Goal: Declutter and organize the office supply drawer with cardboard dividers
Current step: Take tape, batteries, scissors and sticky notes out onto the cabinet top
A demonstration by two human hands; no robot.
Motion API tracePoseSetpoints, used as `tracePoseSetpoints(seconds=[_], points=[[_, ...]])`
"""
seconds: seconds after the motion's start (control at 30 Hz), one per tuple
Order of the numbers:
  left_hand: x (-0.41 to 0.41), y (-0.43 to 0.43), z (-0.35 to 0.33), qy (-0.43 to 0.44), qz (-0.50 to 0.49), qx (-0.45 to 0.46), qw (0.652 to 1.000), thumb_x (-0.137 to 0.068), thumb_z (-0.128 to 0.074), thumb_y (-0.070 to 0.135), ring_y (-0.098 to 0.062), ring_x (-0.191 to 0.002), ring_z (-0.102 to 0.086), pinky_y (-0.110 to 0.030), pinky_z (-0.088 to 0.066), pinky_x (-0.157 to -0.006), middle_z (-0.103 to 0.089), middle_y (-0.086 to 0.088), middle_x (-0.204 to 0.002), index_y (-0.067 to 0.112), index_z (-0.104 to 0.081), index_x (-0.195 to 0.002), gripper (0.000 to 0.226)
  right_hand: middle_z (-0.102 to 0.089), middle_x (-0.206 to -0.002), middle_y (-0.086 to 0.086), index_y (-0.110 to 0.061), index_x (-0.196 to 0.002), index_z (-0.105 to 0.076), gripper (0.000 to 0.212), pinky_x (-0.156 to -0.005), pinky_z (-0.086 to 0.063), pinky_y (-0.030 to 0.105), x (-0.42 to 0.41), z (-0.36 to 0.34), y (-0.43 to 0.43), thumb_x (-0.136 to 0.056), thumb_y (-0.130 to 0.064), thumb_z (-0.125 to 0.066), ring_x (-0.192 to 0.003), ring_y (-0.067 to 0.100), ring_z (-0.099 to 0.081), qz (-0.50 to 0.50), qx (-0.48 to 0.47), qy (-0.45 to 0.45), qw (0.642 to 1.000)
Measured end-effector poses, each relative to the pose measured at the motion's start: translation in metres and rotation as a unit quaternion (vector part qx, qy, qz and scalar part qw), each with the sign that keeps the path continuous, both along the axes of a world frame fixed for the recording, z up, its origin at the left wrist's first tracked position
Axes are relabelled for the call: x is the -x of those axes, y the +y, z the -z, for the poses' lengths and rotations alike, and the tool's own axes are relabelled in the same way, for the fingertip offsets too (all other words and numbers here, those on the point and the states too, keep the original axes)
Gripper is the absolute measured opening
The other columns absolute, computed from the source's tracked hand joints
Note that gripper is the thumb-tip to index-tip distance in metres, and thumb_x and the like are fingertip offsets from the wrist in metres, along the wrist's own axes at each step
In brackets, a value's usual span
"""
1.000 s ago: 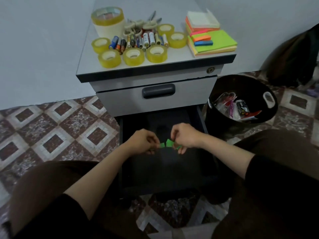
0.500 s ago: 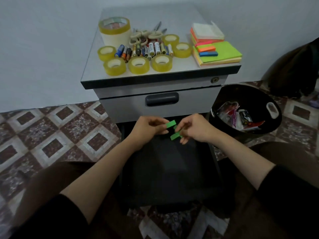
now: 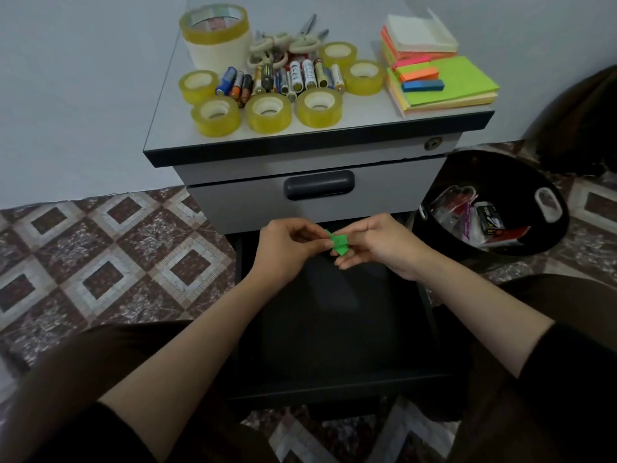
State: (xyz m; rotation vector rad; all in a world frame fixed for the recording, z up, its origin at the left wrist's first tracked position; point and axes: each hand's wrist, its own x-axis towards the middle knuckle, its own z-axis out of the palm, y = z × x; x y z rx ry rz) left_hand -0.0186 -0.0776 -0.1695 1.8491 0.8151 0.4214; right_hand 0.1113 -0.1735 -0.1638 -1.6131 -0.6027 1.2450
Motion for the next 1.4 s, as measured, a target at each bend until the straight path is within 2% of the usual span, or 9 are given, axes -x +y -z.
tracePoseSetpoints(seconds=[0.13,0.23,0.37,0.5,0.67,0.87,1.07,1.3,1.4], points=[[0.001,0.002,-0.001,0.002,0.0,-0.032,0.999,-0.074,-0.075,0.012,0.0,-0.07,-0.062,-0.012,-0.051,-0.069,-0.067,0.007,-0.076,0.022,-0.068,-0.075,0.012,-0.067,-0.076,0.015,0.005,-0.094,-0.065,0.027,-0.062,-0.058,0.025,0.0,-0.002,0.0,-0.094,-0.019,-0.052,-0.063,0.018,-0.067,-0.009,-0.012,0.044,0.999],[0.001,0.003,0.0,0.008,0.013,-0.059,0.998,-0.072,-0.078,0.014,-0.003,-0.071,-0.059,-0.011,-0.049,-0.068,-0.065,0.009,-0.077,0.02,-0.069,-0.08,0.013,-0.066,-0.075,0.014,0.002,-0.093,-0.067,0.014,-0.058,-0.056,0.021,-0.001,-0.001,-0.004,-0.089,-0.008,-0.059,-0.06,0.015,-0.066,-0.019,-0.017,0.001,1.0],[0.003,0.006,0.005,0.021,0.094,-0.276,0.956,-0.067,-0.081,0.016,0.0,-0.076,-0.054,-0.008,-0.043,-0.069,-0.061,0.002,-0.091,0.012,-0.07,-0.101,0.036,-0.065,-0.072,0.012,0.005,-0.098,-0.066,0.014,-0.05,-0.052,0.018,-0.003,0.001,-0.006,-0.089,-0.002,-0.057,-0.051,0.01,-0.062,-0.013,0.008,-0.043,0.999],[0.004,0.011,0.008,0.066,0.164,-0.378,0.909,-0.066,-0.081,0.022,-0.026,-0.096,-0.062,-0.036,-0.047,-0.081,-0.068,-0.008,-0.108,0.012,-0.07,-0.108,0.045,-0.064,-0.07,0.009,0.0,-0.089,-0.066,0.011,-0.045,-0.048,0.017,-0.002,-0.002,-0.008,-0.09,-0.003,-0.056,-0.047,0.008,-0.056,-0.035,0.02,-0.079,0.996],[0.005,0.009,0.007,0.069,0.177,-0.401,0.896,-0.068,-0.078,0.02,-0.024,-0.076,-0.068,-0.04,-0.054,-0.068,-0.074,-0.003,-0.084,0.012,-0.074,-0.096,0.029,-0.065,-0.072,0.01,0.001,-0.093,-0.066,0.011,-0.046,-0.048,0.016,0.0,-0.004,-0.007,-0.091,-0.002,-0.056,-0.049,0.008,-0.057,-0.056,0.028,-0.082,0.995],[0.003,0.004,0.002,0.092,0.15,-0.365,0.914,-0.077,-0.074,0.025,-0.023,-0.082,-0.066,-0.038,-0.051,-0.077,-0.073,-0.003,-0.089,0.016,-0.075,-0.096,0.021,-0.065,-0.071,0.01,-0.004,-0.09,-0.065,0.007,-0.047,-0.051,0.018,0.001,-0.001,-0.007,-0.089,-0.001,-0.059,-0.048,0.009,-0.06,-0.069,0.013,-0.157,0.985],[0.005,0.005,0.005,0.094,0.133,-0.362,0.918,-0.077,-0.073,0.027,-0.022,-0.081,-0.066,-0.032,-0.048,-0.074,-0.073,-0.001,-0.089,0.018,-0.075,-0.096,0.021,-0.068,-0.089,0.002,-0.014,-0.098,-0.073,0.019,-0.076,-0.051,0.032,0.002,0.007,-0.005,-0.081,-0.021,-0.072,-0.082,0.013,-0.056,-0.151,-0.005,-0.475,0.867],[0.008,0.006,0.002,0.063,0.092,-0.325,0.939,-0.071,-0.066,0.036,-0.02,-0.075,-0.067,-0.038,-0.055,-0.069,-0.073,-0.001,-0.084,0.017,-0.076,-0.091,0.029,-0.069,-0.096,0.002,-0.015,-0.105,-0.071,0.026,-0.083,-0.049,0.04,0.006,-0.003,-0.008,-0.083,-0.027,-0.069,-0.09,0.02,-0.061,-0.123,-0.047,-0.511,0.849],[0.008,0.007,0.001,0.078,0.073,-0.337,0.935,-0.074,-0.075,0.028,-0.021,-0.08,-0.066,-0.039,-0.054,-0.073,-0.073,-0.004,-0.089,0.016,-0.075,-0.095,0.024,-0.067,-0.104,0.0,-0.017,-0.114,-0.066,0.04,-0.083,-0.05,0.036,0.005,-0.009,-0.007,-0.082,-0.041,-0.067,-0.096,0.018,-0.06,-0.122,0.027,-0.559,0.819]])
